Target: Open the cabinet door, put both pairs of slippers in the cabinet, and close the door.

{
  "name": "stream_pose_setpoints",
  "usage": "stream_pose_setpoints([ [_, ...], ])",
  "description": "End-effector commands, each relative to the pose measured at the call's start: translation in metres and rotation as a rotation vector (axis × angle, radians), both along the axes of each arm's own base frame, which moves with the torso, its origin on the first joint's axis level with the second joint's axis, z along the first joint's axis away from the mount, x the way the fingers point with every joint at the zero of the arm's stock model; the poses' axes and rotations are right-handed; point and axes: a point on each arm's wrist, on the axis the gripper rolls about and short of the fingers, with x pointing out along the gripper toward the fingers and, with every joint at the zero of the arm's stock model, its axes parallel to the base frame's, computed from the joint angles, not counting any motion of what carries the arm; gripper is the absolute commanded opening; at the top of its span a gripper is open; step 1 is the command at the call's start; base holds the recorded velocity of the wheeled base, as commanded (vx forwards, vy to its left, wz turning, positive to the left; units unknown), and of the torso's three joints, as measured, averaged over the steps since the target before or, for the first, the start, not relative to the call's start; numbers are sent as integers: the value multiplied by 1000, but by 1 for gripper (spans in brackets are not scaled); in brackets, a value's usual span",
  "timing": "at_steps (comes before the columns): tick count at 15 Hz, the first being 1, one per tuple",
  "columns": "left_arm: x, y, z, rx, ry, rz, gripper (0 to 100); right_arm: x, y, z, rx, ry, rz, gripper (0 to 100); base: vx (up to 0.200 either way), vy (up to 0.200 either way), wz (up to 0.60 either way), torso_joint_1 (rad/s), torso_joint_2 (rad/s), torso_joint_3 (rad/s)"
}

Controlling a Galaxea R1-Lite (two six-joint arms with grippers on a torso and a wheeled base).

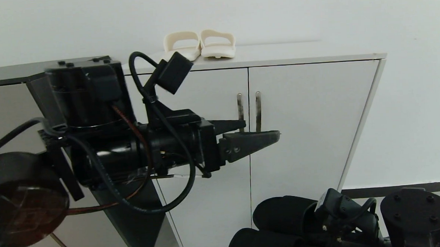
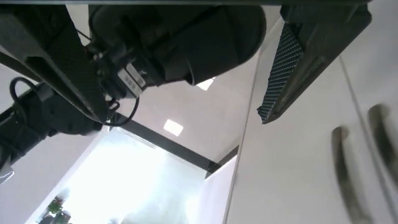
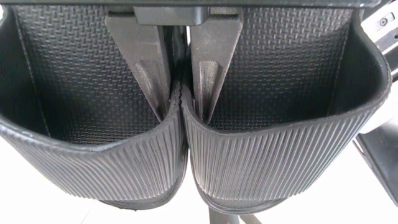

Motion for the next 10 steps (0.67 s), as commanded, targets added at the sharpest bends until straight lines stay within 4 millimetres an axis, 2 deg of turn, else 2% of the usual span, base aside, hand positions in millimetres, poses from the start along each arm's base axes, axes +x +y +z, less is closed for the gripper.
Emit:
stream_pose_setpoints([
  [1, 16, -19, -7, 13, 18, -11, 100, 0, 0, 0, -2, 2, 0, 0, 0, 0, 0, 0, 0, 0],
  [6, 23, -24, 4, -35, 50, -29, 100, -1, 0, 0, 5, 5, 14, 0, 0, 0, 0, 0, 0, 0],
  [10, 45, -34, -1, -34, 60, 5, 100, -1, -1, 1, 15, 13, 36, 0, 0, 0, 0, 0, 0, 0],
])
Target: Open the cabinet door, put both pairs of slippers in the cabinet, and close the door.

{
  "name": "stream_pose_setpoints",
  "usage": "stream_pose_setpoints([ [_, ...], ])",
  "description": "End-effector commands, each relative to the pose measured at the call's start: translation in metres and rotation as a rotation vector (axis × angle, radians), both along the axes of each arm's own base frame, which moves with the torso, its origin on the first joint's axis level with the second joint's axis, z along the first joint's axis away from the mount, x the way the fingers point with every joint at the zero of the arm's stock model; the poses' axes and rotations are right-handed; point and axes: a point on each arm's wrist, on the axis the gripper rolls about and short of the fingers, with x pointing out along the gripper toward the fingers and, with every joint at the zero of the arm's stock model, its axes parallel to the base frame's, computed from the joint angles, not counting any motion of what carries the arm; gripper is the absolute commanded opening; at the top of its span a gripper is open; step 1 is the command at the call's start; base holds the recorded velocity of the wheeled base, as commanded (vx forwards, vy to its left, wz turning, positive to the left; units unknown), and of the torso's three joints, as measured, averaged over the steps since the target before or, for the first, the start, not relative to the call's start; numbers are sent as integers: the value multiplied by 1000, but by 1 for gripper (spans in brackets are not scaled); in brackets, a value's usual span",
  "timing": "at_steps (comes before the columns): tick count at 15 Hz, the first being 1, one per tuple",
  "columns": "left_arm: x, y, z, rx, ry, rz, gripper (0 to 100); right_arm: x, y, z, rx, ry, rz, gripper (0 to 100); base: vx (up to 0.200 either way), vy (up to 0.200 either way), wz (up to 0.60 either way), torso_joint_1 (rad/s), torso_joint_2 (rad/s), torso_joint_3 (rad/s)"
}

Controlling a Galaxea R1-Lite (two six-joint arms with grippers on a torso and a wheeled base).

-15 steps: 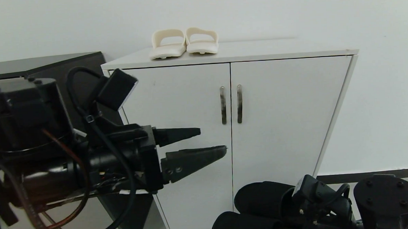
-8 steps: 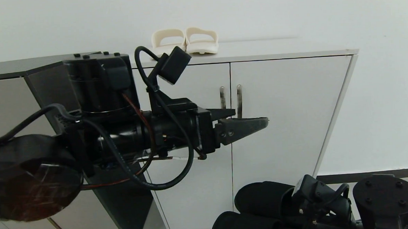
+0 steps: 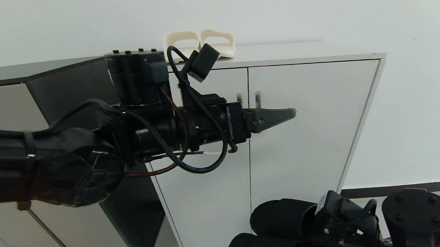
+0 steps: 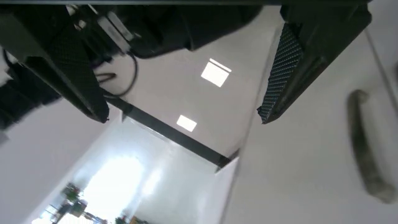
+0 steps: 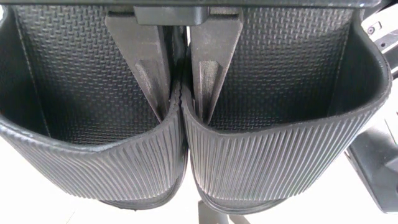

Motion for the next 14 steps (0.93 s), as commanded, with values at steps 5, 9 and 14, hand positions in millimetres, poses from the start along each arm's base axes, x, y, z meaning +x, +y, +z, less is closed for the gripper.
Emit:
stream_pose_setpoints([
  [5, 25, -8, -11, 14, 14, 106, 100, 2, -1, 1, 8, -6, -8, 0, 0, 0, 0, 0, 0, 0],
  [9, 37, -9, -13, 13, 12, 161, 100, 2, -1, 1, 8, -6, -8, 0, 0, 0, 0, 0, 0, 0],
  [14, 60, -6, -22, 21, 22, 204, 100, 2, -1, 1, 8, -6, -8, 0, 0, 0, 0, 0, 0, 0],
])
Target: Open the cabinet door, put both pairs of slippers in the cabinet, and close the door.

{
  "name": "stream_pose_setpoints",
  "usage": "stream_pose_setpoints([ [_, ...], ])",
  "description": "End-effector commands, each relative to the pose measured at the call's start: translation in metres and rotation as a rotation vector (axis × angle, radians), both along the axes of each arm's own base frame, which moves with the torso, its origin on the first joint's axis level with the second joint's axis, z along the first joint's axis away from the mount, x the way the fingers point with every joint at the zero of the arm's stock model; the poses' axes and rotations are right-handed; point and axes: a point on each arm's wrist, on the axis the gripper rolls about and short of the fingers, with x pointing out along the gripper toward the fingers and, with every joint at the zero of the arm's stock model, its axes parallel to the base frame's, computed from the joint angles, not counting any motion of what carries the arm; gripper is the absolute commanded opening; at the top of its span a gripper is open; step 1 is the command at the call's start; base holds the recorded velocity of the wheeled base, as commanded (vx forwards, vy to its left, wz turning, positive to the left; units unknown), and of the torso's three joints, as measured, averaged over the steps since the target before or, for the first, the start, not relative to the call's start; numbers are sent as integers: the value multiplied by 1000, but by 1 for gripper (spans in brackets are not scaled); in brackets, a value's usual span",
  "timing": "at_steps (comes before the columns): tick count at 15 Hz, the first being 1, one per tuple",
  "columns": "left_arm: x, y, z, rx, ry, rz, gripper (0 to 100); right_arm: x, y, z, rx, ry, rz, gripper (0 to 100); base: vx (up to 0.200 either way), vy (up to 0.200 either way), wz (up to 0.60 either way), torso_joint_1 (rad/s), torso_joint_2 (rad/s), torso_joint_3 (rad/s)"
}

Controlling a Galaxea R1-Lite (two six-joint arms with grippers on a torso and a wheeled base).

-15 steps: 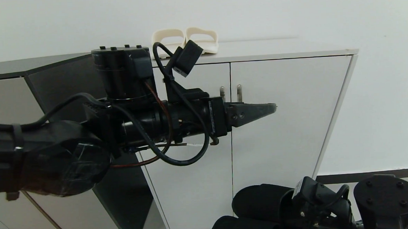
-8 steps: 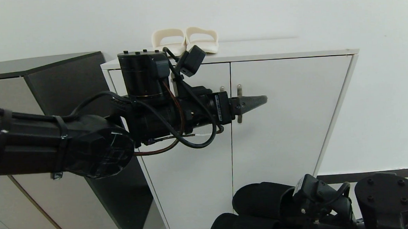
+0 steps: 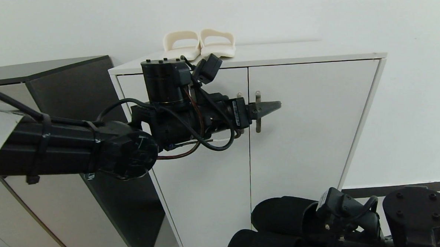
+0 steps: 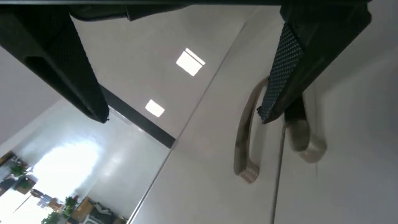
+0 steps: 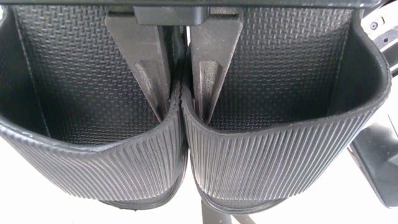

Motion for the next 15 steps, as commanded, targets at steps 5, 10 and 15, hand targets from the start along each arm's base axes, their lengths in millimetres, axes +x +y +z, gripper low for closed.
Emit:
stream_pose_setpoints([
  [5, 25, -2, -16, 13, 22, 35, 100, 0, 0, -1, -3, 3, 1, 0, 0, 0, 0, 0, 0, 0],
  [10, 29, -7, -23, 23, 37, 27, 100, 0, 1, -1, -3, 3, 2, 0, 0, 0, 0, 0, 0, 0],
  [15, 28, -19, -33, 35, 54, 3, 100, 0, 1, -1, -3, 3, 4, 0, 0, 0, 0, 0, 0, 0],
])
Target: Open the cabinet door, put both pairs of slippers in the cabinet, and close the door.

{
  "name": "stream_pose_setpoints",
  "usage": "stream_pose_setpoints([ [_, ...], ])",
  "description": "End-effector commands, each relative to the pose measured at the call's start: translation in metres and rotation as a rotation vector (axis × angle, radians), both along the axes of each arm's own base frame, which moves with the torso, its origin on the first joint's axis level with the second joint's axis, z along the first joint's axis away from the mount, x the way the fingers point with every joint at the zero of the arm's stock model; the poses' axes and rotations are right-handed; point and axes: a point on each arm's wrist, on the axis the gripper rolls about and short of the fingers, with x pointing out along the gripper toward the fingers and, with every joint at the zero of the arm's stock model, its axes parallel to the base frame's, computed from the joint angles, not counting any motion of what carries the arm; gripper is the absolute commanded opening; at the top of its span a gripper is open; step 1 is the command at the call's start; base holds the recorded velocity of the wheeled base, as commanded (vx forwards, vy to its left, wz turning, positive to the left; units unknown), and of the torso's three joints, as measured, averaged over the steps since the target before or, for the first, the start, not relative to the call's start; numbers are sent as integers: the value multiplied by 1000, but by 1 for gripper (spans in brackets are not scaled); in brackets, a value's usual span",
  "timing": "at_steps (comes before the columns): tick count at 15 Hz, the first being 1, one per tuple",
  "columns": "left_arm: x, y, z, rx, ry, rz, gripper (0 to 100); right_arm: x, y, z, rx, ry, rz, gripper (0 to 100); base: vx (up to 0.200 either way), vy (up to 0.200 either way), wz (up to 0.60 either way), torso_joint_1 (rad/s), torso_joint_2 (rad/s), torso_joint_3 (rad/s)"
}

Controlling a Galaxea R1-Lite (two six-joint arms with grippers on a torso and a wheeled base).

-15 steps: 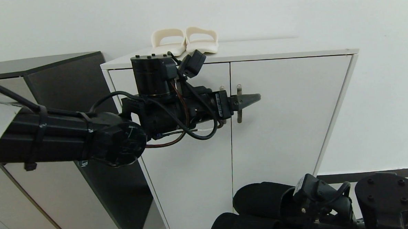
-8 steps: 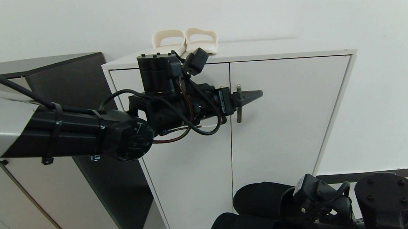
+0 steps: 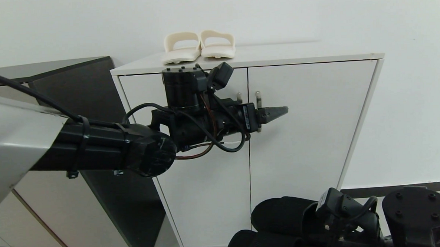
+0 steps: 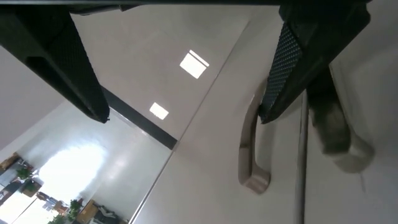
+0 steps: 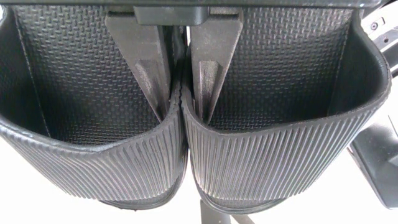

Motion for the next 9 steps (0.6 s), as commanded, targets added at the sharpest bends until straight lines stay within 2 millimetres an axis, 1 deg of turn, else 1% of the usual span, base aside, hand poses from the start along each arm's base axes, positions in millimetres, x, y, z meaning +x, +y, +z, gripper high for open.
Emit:
stream_pose_setpoints([
  [1, 1, -5, -4, 3, 6, -11, 100, 0, 0, 0, -1, 2, 1, 0, 0, 0, 0, 0, 0, 0],
  [2, 0, -6, -4, 2, 4, -13, 100, 0, 0, 0, -1, 2, 1, 0, 0, 0, 0, 0, 0, 0],
  [3, 0, -6, -3, 1, 3, -13, 0, 0, 0, -1, -3, 2, 1, 0, 0, 0, 0, 0, 0, 0],
  [6, -7, -6, 4, -7, -12, -21, 0, -5, -4, -1, 10, 21, 52, 0, 0, 0, 0, 0, 0, 0],
  [7, -13, -4, 8, -10, -16, -28, 0, -8, -7, -1, 20, 32, 86, 0, 0, 0, 0, 0, 0, 0],
  [9, -34, -5, 14, -10, -18, -59, 0, -13, -12, 0, 32, 28, 140, 0, 0, 0, 0, 0, 0, 0],
])
